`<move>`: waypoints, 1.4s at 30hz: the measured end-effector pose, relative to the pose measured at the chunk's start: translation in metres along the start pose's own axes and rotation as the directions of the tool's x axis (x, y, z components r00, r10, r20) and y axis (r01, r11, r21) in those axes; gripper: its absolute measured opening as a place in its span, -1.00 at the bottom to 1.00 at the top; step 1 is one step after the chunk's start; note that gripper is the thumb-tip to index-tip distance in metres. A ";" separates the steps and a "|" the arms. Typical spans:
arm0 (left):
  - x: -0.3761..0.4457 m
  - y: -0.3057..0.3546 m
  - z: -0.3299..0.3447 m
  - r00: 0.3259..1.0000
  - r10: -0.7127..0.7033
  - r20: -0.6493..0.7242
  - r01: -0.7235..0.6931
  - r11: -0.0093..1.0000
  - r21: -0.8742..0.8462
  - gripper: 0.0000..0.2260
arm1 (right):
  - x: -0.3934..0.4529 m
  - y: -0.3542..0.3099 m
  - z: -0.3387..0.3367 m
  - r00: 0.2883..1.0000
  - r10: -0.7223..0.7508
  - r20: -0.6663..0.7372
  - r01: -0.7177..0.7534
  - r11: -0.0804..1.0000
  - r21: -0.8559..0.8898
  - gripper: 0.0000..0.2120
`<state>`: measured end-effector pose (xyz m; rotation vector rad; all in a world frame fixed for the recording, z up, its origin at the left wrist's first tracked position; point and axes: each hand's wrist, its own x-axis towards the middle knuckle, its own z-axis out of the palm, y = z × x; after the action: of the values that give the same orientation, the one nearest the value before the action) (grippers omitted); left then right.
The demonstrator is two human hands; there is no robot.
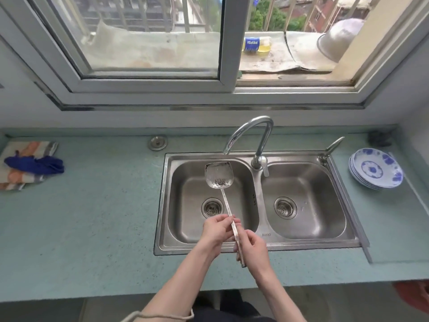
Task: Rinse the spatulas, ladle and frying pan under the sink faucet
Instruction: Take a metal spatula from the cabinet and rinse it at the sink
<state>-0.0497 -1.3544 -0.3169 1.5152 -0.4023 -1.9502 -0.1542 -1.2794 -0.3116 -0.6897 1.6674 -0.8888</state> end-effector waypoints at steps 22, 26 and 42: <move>0.012 -0.011 0.043 0.987 0.043 -0.153 -0.076 0.974 -0.215 -0.85 | 0.259 -0.071 -0.075 0.996 0.092 0.013 -0.093 0.996 0.015 -0.62; 0.015 -0.010 0.044 0.991 0.042 -0.129 -0.070 0.973 -0.218 -0.85 | 0.261 -0.067 -0.072 0.996 0.083 -0.012 -0.083 0.995 0.047 -0.61; 0.025 -0.004 0.045 0.999 -0.013 -0.042 0.006 0.986 -0.166 -0.86 | 0.244 -0.078 -0.065 0.975 0.216 -0.044 -0.214 0.976 0.046 -0.57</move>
<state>-0.0966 -1.3734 -0.3248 1.4517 -0.2083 -1.9042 -0.2801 -1.5053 -0.3670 -0.4523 1.7253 -0.7871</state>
